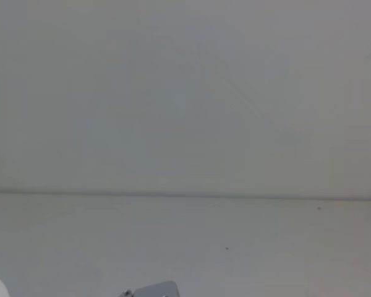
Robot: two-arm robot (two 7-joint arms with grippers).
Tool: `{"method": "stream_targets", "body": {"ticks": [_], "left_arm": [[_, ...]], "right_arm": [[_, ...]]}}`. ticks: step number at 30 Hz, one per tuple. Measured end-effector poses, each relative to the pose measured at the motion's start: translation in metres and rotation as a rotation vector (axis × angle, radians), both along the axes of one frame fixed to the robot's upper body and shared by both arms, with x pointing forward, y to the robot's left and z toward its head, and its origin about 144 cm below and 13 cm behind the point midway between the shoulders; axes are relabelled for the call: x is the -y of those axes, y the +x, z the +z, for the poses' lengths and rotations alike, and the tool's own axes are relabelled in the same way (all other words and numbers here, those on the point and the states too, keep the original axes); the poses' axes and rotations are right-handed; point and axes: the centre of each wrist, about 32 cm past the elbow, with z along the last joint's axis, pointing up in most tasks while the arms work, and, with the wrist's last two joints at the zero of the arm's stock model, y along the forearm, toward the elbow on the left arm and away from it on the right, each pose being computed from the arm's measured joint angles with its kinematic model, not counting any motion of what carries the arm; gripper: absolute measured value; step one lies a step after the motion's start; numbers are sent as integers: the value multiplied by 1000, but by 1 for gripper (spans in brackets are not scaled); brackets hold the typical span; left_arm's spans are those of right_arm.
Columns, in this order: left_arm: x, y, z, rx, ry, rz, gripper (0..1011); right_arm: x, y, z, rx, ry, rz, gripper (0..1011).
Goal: Use both hands to pick up one end of the pipe from the table, align the ends, and insert them.
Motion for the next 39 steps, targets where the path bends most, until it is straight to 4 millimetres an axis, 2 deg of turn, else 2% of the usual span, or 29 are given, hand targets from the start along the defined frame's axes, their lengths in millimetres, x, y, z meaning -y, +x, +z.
{"method": "stream_targets", "body": {"ticks": [39], "left_arm": [[-1, 0, 3, -16, 51, -6, 333]], "right_arm": [[-5, 8, -8, 7, -35, -10, 69]]}}
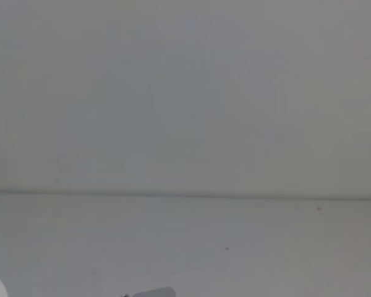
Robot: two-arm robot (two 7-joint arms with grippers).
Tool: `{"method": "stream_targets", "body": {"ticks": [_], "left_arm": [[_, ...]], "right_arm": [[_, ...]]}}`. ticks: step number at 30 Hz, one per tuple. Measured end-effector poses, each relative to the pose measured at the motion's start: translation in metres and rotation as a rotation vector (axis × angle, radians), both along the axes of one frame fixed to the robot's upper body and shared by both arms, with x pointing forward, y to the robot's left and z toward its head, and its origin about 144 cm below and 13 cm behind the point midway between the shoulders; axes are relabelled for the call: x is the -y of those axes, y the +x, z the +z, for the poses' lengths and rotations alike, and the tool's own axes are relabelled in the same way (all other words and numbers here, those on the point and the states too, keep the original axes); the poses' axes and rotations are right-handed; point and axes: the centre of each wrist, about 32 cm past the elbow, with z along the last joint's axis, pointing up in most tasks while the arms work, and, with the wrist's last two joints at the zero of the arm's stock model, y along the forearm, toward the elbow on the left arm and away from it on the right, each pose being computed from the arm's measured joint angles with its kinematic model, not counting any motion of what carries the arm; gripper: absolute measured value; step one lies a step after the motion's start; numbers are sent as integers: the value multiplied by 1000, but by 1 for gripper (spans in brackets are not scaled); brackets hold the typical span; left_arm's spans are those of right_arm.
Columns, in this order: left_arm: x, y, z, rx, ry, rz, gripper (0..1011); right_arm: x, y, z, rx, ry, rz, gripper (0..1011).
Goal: Use both hands to pick up one end of the pipe from the table, align the ends, and insert them.
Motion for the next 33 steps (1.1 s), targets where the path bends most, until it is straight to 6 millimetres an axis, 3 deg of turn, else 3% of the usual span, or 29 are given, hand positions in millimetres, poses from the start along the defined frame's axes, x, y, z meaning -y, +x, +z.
{"method": "stream_targets", "body": {"ticks": [33], "left_arm": [[8, 4, 1, -7, 22, -14, 333]], "right_arm": [[-3, 2, 0, 19, -3, 38, 68]]}}
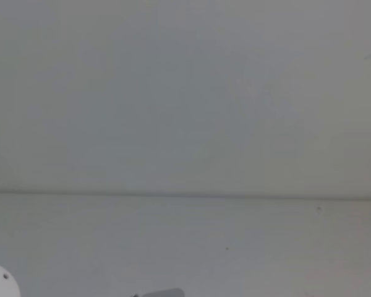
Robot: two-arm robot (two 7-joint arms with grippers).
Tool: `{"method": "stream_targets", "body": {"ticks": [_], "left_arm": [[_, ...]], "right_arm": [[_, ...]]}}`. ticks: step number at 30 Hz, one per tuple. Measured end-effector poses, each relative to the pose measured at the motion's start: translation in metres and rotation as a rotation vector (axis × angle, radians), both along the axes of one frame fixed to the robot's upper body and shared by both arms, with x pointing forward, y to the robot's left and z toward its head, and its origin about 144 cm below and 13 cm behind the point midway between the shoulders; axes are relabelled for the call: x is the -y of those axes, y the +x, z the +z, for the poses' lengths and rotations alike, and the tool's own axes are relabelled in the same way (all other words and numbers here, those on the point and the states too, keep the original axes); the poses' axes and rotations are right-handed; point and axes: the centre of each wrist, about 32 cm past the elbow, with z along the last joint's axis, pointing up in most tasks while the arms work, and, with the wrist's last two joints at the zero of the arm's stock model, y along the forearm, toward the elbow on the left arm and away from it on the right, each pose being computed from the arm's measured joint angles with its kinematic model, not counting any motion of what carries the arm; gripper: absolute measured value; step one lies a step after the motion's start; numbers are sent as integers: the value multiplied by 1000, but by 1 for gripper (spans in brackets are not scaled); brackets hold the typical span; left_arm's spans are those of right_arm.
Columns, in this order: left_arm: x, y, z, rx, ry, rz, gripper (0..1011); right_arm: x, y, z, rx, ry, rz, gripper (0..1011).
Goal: Use both hands to pick up one end of the pipe from the table, align the ends, and insert them.
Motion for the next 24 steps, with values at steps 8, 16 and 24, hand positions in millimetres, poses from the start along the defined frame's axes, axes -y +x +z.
{"method": "stream_targets", "body": {"ticks": [8, 16, 24], "left_arm": [[2, 0, 1, -5, 9, -9, 333], [3, 0, 2, -7, 17, -14, 333], [4, -1, 3, -5, 24, -15, 333]], "right_arm": [[-1, 0, 1, 1, 4, 8, 62], [-1, 1, 1, 1, 4, 16, 60], [-1, 1, 2, 9, 0, 24, 60]]}}
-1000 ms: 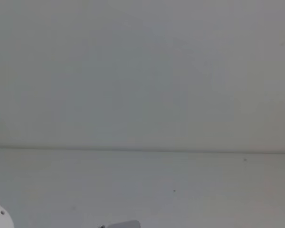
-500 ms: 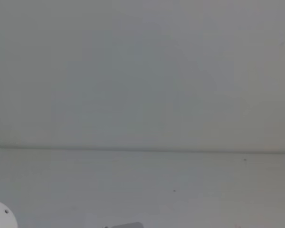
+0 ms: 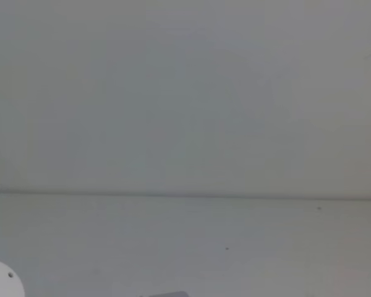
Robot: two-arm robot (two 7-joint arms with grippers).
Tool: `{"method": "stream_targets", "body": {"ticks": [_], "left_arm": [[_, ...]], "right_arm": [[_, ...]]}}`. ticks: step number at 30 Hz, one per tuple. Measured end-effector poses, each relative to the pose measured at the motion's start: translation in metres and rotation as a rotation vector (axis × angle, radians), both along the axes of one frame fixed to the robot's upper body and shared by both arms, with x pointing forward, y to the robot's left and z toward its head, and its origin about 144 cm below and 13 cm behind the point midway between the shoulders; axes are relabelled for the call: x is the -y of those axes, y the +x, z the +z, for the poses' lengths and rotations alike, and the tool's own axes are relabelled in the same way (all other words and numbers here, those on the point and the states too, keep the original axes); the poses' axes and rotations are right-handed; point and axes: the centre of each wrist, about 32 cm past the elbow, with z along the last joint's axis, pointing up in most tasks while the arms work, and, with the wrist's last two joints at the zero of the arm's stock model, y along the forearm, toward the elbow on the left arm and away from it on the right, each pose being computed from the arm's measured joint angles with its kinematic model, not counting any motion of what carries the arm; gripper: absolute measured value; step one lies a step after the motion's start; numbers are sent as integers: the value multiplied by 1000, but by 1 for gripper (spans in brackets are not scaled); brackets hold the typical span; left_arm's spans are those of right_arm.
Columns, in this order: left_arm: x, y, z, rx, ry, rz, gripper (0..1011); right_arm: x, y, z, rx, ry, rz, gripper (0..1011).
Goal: Use both hands to pick up one end of the pipe from the table, align the ends, and insert them.
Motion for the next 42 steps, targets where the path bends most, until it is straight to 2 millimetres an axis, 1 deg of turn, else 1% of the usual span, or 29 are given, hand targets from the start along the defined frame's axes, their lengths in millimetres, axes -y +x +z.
{"method": "stream_targets", "body": {"ticks": [42], "left_arm": [[10, 0, 6, 13, 47, -13, 333]], "right_arm": [[-2, -1, 4, 64, -51, 40, 60]]}}
